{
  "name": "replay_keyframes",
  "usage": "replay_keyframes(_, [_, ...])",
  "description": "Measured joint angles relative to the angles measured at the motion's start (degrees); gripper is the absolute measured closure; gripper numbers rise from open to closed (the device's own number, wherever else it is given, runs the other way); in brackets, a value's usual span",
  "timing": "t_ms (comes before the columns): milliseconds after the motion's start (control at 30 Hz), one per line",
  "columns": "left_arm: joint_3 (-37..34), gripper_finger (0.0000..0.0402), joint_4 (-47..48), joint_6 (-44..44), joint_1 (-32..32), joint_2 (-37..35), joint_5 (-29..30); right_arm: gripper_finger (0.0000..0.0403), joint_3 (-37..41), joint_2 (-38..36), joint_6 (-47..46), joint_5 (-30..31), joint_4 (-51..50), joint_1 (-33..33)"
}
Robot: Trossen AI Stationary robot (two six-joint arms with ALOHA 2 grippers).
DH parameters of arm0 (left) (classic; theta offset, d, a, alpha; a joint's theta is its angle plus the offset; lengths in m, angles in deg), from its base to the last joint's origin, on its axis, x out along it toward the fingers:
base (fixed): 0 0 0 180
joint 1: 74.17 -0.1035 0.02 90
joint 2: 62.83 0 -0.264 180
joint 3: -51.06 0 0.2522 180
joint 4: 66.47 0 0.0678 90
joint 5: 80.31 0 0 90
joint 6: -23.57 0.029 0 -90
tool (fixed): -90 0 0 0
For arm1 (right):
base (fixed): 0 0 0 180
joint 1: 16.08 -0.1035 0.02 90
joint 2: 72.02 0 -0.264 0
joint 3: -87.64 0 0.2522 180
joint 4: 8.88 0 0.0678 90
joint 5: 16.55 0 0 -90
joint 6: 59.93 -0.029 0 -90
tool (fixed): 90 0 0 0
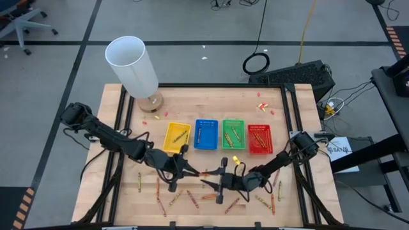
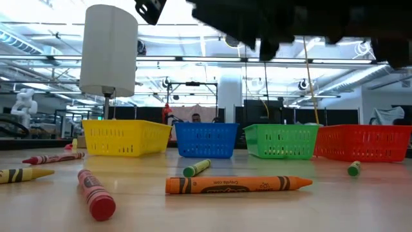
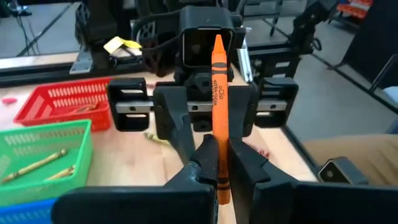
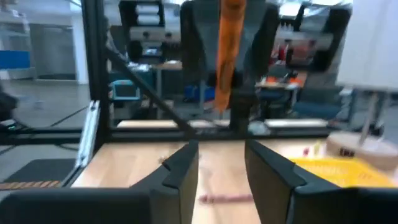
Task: Sort crayons
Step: Put the orange crayon into the red bin
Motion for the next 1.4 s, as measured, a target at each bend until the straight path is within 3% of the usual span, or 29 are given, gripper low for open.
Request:
replay_keyframes(133, [0.0,0.0389,-1.08,1.01,1.24,0.0,0.0,0.026,-2.78,-0.33,6.25,4.69,0.67,-0.9])
replay_keyframes(267, [0.0,0.0389,-2.18,1.49,2.21,0.0,0.0,0.0246,-4.61,-0.26,11.25,5.08,2.03,-1.86])
replay_keyframes(500, [0.0,0.0389,-2.22,2.56,2.81,0.02,0.0,0.0246,-7.46,-0.26,16.54,4.27,3.32,-3.16])
replay_keyframes(800, [0.0,0.0389,-5.68,4.55,2.85,0.02,-0.02,0.0252,-9.49,-0.28,16.96,-1.29,3.27,-3.19])
replay_keyframes(1033, [0.0,0.0389,-5.95,5.51,3.07,0.02,-0.49,0.0289,-9.5,-0.28,17.19,-1.35,3.3,-3.19])
replay_keyframes(1400, [0.0,0.0389,-5.96,5.56,3.1,0.02,-0.92,0.0387,-9.5,-0.28,17.25,-1.08,3.82,-2.75])
